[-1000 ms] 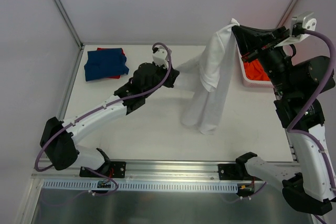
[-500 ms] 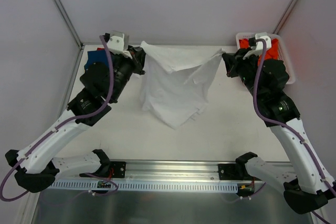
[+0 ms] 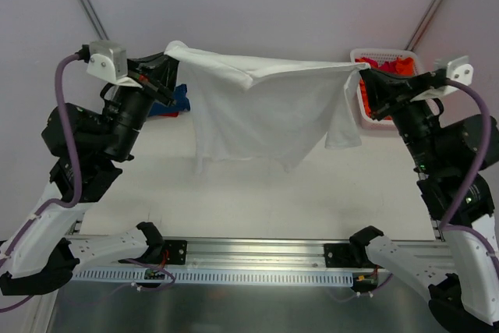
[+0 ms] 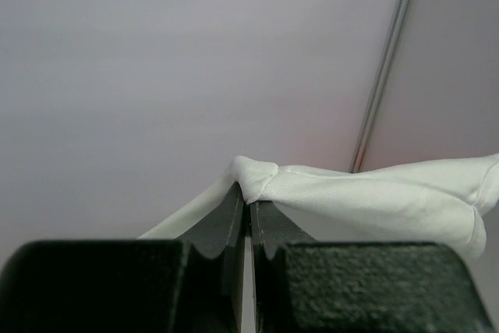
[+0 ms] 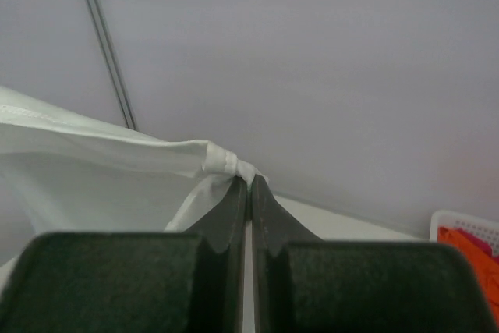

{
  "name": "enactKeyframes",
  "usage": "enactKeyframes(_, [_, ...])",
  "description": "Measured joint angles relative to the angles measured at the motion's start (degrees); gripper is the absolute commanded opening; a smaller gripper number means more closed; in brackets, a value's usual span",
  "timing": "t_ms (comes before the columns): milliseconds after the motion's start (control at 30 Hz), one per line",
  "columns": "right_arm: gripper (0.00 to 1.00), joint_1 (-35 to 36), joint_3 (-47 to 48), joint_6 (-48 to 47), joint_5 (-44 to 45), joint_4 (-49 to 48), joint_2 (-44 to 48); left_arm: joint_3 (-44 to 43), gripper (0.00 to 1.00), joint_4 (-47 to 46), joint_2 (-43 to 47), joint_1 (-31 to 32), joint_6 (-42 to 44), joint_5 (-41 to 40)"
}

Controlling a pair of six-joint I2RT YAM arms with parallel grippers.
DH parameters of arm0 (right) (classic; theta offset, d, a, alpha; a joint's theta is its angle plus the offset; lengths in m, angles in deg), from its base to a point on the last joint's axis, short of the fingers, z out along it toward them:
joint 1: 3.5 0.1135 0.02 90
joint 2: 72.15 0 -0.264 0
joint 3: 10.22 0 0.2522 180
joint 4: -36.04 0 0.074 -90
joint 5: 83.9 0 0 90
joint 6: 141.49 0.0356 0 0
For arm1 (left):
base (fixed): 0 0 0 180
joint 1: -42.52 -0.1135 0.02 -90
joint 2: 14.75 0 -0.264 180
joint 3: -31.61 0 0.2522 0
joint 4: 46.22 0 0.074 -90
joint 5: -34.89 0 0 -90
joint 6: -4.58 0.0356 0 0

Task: Fold and stack the t-shirts
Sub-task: Flatten the tshirt out

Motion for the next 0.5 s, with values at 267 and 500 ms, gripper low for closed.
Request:
enactKeyframes(267, [0.0,0.07,6.84,0.13,-4.98,-1.79,1.33,-4.35,0.0,0.04,2.36,0.0,0.02,4.02])
enactKeyframes(500, [0.0,0.09,6.69,0.96,-5.64,-1.75,0.46,-4.96,0.0,0.04,1.6,0.0,-0.11,3.41])
